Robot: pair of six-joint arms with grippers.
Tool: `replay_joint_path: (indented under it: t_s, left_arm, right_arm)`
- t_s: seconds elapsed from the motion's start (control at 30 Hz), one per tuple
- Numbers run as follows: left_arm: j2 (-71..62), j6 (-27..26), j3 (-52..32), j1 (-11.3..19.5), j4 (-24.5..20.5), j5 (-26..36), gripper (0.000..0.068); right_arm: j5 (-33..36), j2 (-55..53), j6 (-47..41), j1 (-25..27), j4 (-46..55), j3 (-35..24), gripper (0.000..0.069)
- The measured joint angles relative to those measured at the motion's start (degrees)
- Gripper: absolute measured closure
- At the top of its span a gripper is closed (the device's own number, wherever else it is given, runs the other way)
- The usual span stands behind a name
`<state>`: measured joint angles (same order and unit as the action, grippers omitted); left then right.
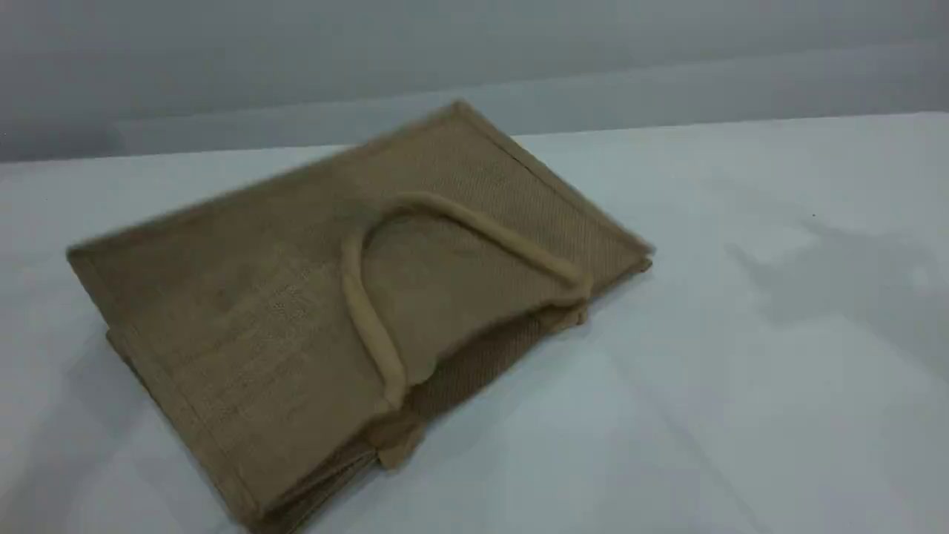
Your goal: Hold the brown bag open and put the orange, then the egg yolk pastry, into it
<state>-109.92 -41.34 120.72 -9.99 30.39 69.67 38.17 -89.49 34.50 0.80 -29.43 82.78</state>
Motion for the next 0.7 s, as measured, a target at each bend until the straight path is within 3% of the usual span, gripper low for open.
replay_joint_path:
  t_s: [0.1, 0.27, 0.47, 0.53, 0.7]
  left_arm:
    - [0.1, 3.1, 0.0, 0.0, -2.1, 0.2, 0.0165]
    - [2.5, 11.3, 0.0, 0.1, -9.6, 0.4, 0.0155]
    - [8.2, 21.7, 0.0, 0.1, -24.6, 0.4, 0.0154]
    - [10.4, 25.1, 0.0, 0.1, -27.7, 0.4, 0.0154]
    - [16.8, 28.0, -0.4, 0.1, -28.6, 0.4, 0.0169]
  right_arm:
    - [0.4, 1.0, -0.2, 0.0, 0.6, 0.0, 0.011]
    - [3.1, 5.2, -3.3, 0.0, 5.9, 1.8, 0.011]
    - [8.5, 12.7, -12.8, 0.0, 17.2, 2.6, 0.011]
    - [10.7, 15.7, -17.2, 0.0, 21.1, 2.6, 0.011]
    - [15.1, 23.1, -25.3, -0.2, 25.4, 2.6, 0.011]
